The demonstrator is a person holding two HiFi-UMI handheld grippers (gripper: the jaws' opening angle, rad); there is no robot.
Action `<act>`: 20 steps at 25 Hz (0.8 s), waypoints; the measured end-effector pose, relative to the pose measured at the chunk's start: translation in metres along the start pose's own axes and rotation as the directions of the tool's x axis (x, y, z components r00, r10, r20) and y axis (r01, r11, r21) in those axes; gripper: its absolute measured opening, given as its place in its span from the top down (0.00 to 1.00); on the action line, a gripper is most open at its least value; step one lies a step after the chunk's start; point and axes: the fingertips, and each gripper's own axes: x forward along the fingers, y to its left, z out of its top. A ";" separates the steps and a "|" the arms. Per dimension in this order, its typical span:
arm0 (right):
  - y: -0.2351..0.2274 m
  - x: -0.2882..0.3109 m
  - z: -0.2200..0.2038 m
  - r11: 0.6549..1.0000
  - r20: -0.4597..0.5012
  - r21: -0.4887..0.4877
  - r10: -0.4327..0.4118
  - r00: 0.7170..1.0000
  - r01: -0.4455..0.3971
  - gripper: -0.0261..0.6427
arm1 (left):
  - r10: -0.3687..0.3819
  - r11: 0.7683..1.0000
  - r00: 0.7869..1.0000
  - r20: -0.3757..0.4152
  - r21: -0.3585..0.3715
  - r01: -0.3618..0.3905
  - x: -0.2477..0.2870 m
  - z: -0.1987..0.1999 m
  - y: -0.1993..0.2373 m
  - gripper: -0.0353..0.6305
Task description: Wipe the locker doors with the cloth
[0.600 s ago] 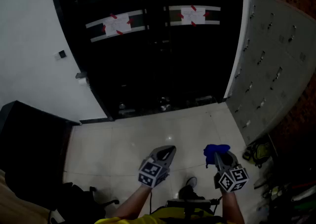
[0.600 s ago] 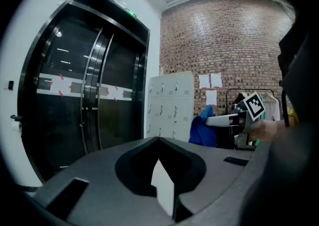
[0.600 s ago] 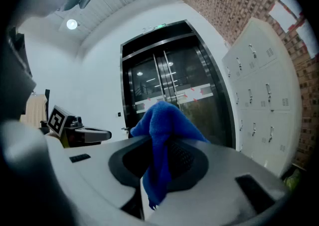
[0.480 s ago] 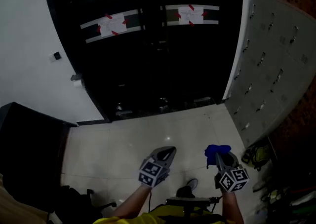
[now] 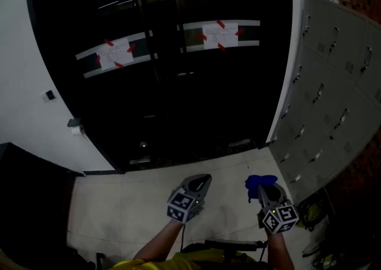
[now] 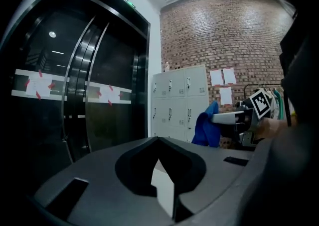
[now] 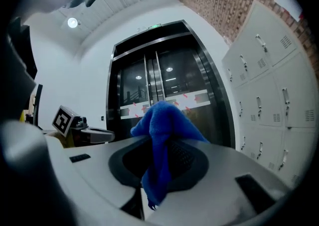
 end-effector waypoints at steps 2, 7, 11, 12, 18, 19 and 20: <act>-0.031 0.024 -0.001 0.999 -0.014 0.022 -0.036 0.999 0.037 0.86 | -0.028 1.000 0.999 -0.021 0.000 0.028 0.037 0.000 0.013 0.95; -0.110 0.078 -0.002 0.986 -0.025 0.058 -0.156 0.987 0.157 0.86 | -0.117 0.993 0.990 -0.073 -0.012 0.117 0.141 -0.008 0.059 0.95; -0.194 0.132 0.005 0.948 -0.012 0.090 -0.305 0.952 0.304 0.86 | -0.240 0.971 0.967 -0.084 0.002 0.241 0.255 0.004 0.091 0.95; -0.213 0.146 0.012 0.935 -0.001 0.105 -0.342 0.940 0.340 0.86 | -0.274 0.961 0.958 -0.087 0.012 0.276 0.282 0.013 0.098 0.95; -0.292 0.184 0.067 0.817 0.073 0.096 -0.576 0.814 0.569 0.86 | -0.533 0.834 0.842 -0.087 0.116 0.540 0.432 0.083 0.102 0.95; -0.304 0.186 0.073 0.796 0.079 0.088 -0.605 0.792 0.599 0.86 | -0.566 0.811 0.820 -0.089 0.124 0.572 0.454 0.090 0.096 0.95; -0.316 0.186 0.077 0.780 0.080 0.082 -0.626 0.776 0.621 0.86 | -0.594 0.790 0.800 -0.089 0.126 0.600 0.474 0.096 0.087 0.95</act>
